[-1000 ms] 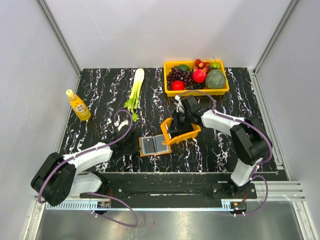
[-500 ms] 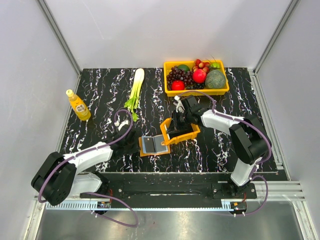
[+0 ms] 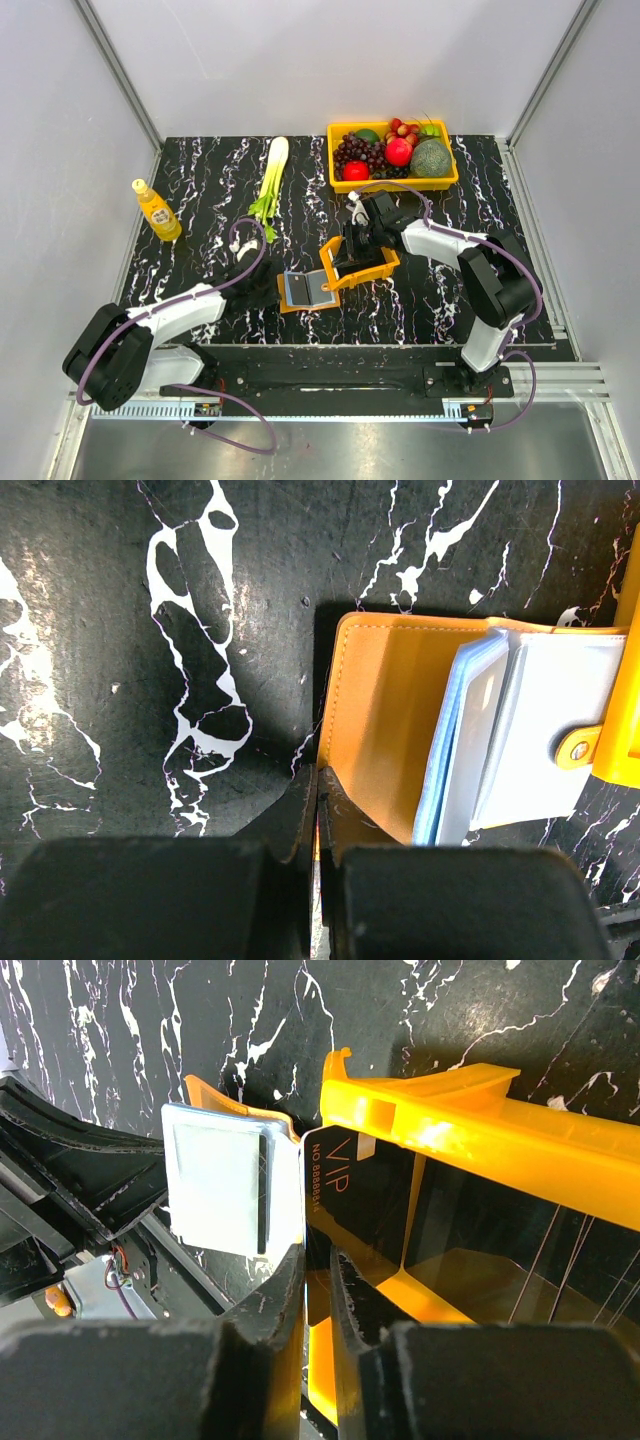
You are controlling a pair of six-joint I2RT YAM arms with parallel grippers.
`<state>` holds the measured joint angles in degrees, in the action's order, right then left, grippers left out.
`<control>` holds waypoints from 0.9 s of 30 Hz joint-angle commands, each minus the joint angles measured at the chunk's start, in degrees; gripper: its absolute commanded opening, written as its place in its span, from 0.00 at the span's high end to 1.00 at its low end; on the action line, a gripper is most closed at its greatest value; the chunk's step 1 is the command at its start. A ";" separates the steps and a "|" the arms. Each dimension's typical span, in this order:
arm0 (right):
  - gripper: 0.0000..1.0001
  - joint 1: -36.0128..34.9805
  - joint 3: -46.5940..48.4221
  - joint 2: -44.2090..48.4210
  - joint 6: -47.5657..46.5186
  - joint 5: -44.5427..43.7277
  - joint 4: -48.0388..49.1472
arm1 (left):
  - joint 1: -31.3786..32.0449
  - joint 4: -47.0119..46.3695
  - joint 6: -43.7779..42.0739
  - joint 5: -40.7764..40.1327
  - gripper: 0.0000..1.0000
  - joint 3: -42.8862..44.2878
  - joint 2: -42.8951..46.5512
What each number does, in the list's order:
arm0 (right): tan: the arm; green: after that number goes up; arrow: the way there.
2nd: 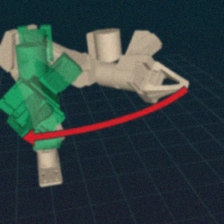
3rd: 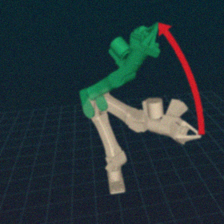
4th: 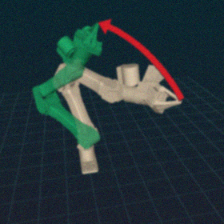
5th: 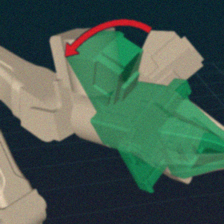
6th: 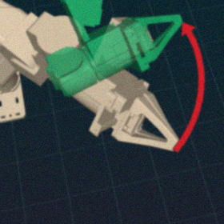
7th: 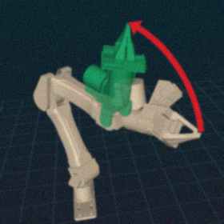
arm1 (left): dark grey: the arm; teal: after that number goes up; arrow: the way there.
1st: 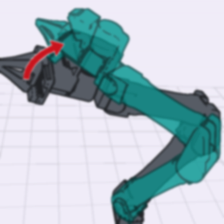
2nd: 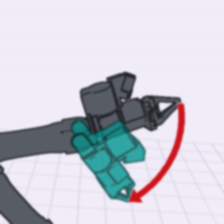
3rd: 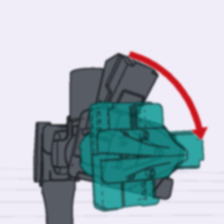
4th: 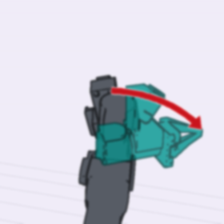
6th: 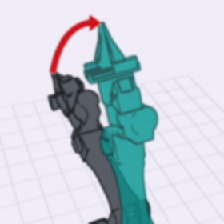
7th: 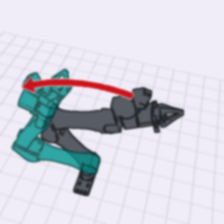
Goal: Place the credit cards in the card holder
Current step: Pick up the credit card from the storage box.
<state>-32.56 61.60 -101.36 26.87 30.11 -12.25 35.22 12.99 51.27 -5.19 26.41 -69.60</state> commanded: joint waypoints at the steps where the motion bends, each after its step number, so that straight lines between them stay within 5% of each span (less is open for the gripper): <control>1: 0.81 -1.11 1.33 -0.06 0.99 4.96 1.44 | 0.28 1.86 -0.46 1.68 1.00 -0.40 -1.76; 13: 0.80 -1.02 1.24 -0.41 1.25 4.26 1.35 | 0.29 1.77 -0.46 1.76 1.00 -0.57 -1.85; 18: 0.66 -1.19 0.97 1.07 0.73 -0.65 0.65 | 0.29 2.03 -0.46 1.59 1.00 -0.57 -1.59; 27: 0.57 -1.28 1.76 2.75 -1.29 -9.36 -2.16 | 0.29 2.04 -0.64 1.68 1.00 -0.40 -2.12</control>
<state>-33.23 62.17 -100.90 27.29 26.33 -12.75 35.22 12.78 51.24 -4.99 26.57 -69.91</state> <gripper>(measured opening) 0.414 0.016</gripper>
